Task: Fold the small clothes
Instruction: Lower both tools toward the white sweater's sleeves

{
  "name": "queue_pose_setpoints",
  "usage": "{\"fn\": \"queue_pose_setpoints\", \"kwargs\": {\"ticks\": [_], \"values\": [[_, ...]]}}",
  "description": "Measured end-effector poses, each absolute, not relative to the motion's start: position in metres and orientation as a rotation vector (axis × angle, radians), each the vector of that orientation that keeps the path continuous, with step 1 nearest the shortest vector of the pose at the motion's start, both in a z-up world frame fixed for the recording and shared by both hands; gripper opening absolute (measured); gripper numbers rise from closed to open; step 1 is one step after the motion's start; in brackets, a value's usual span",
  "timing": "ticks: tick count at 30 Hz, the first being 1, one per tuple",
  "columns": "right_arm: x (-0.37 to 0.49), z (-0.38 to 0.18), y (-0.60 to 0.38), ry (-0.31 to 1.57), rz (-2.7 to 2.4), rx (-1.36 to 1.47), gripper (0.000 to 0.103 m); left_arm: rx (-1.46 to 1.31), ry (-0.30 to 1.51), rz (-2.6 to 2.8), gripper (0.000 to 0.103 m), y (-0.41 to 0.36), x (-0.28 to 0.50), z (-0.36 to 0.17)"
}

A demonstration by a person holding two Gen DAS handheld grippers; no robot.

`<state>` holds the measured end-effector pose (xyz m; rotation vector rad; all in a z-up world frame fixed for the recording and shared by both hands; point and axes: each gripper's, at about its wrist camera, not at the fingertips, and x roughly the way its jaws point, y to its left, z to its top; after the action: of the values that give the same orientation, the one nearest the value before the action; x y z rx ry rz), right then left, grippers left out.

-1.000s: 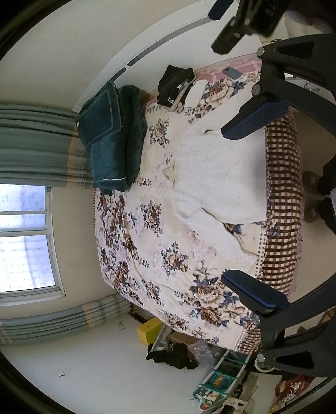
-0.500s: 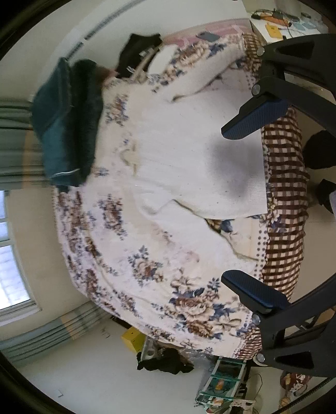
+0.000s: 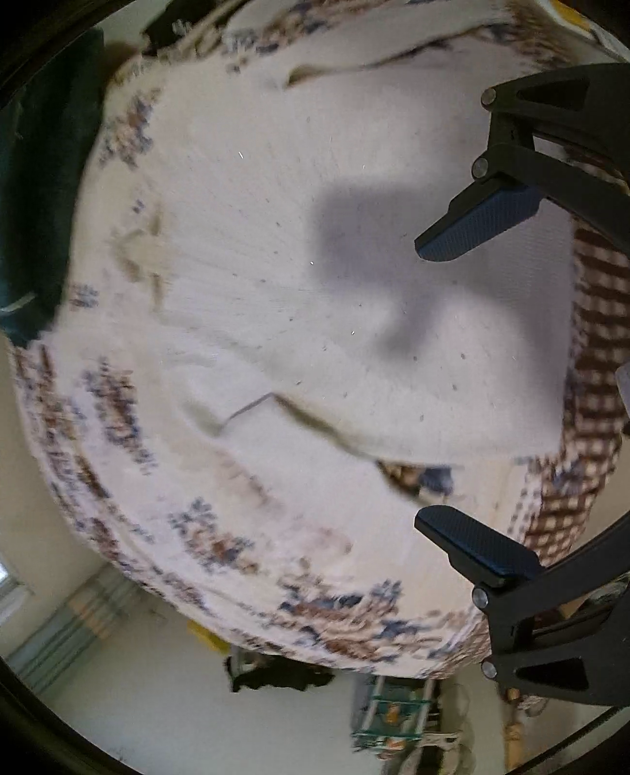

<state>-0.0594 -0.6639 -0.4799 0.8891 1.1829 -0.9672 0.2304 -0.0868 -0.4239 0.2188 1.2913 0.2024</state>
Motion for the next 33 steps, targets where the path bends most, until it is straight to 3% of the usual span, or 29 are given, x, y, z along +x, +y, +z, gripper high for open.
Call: {"fn": "queue_pose_setpoints", "kwargs": {"ticks": [5, 8, 9, 10, 11, 17, 21, 23, 25, 28, 33], "values": [[-0.037, -0.562, -0.701, 1.158, -0.918, 1.017, 0.091, 0.237, 1.321, 0.218, 0.103, -0.114, 0.252, -0.474], [-0.021, -0.589, -0.7, 1.183, -0.842, 1.043, 0.053, 0.265, 1.34, 0.186, 0.103, -0.131, 0.26, -0.495], [-0.017, -0.592, -0.698, 1.193, -0.835, 1.02, 0.045, 0.279, 1.349, 0.174, 0.103, -0.137, 0.262, -0.501], [-0.013, -0.59, -0.696, 1.184, -0.817, 0.996, 0.018, 0.288, 1.356, 0.164, 0.103, -0.143, 0.264, -0.505], [-0.01, -0.587, -0.696, 1.184, -0.812, 0.974, 0.01, 0.297, 1.359, 0.151, 0.103, -0.15, 0.265, -0.507], [-0.015, -0.535, -0.738, 1.056, -0.928, 0.897, 0.009, 0.329, 1.343, 0.068, 0.103, -0.179, 0.273, -0.513], [0.003, -0.54, -0.773, 1.121, -0.892, 0.858, 0.012, 0.338, 1.346, 0.023, 0.103, -0.194, 0.278, -0.521], [0.01, -0.552, -0.779, 1.187, -0.881, 0.872, 0.027, 0.343, 1.352, 0.004, 0.103, -0.201, 0.28, -0.525], [0.002, -0.556, -0.781, 1.212, -0.922, 0.902, 0.031, 0.344, 1.357, -0.011, 0.103, -0.205, 0.282, -0.528], [-0.024, -0.554, -0.779, 1.11, -1.002, 1.02, 0.059, 0.343, 1.368, -0.023, 0.103, -0.206, 0.283, -0.534], [-0.055, -0.592, -0.776, 0.978, -0.968, 1.33, 0.061, 0.338, 1.393, -0.004, 0.103, -0.196, 0.287, -0.545]]}}
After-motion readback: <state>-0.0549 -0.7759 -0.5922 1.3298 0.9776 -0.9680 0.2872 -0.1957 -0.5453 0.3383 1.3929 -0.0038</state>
